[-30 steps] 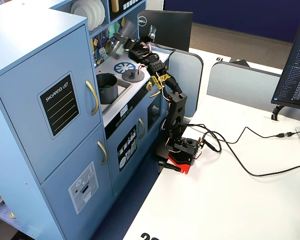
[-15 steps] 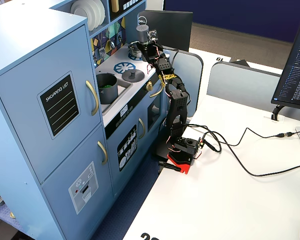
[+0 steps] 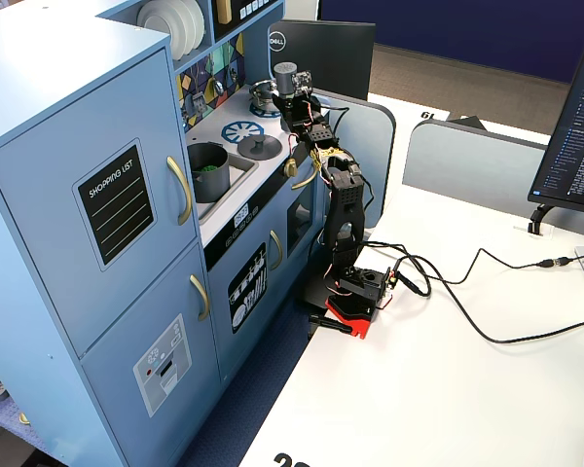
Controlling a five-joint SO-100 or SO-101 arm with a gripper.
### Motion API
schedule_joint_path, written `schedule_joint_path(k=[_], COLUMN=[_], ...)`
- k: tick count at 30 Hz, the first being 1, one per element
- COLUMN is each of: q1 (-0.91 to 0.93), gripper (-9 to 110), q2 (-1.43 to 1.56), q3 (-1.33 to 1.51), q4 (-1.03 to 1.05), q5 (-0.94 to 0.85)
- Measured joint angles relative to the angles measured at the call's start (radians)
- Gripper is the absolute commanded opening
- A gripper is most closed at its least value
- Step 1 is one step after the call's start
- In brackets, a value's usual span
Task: Put salt in the gray recipient
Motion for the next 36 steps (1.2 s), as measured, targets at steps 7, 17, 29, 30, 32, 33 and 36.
schedule_joint_path(k=[7,17,29,30,32,33,36], q1=[0.0,0.017,0.055,0.052,0.02,-0.011,-0.175], gripper=[0,60,15,10,0,0,0], q2=[-0.017,-0.014,0.342,0.436,0.635,0.741,1.049], q3=[0.041,0.127,0.345,0.376,0.405,0.407,0.407], q4=[-0.028,-0.118,0.094,0.187,0.408,0.532,0.936], q5=[0.006,0.067,0.04,0.032,0.029,0.02,-0.005])
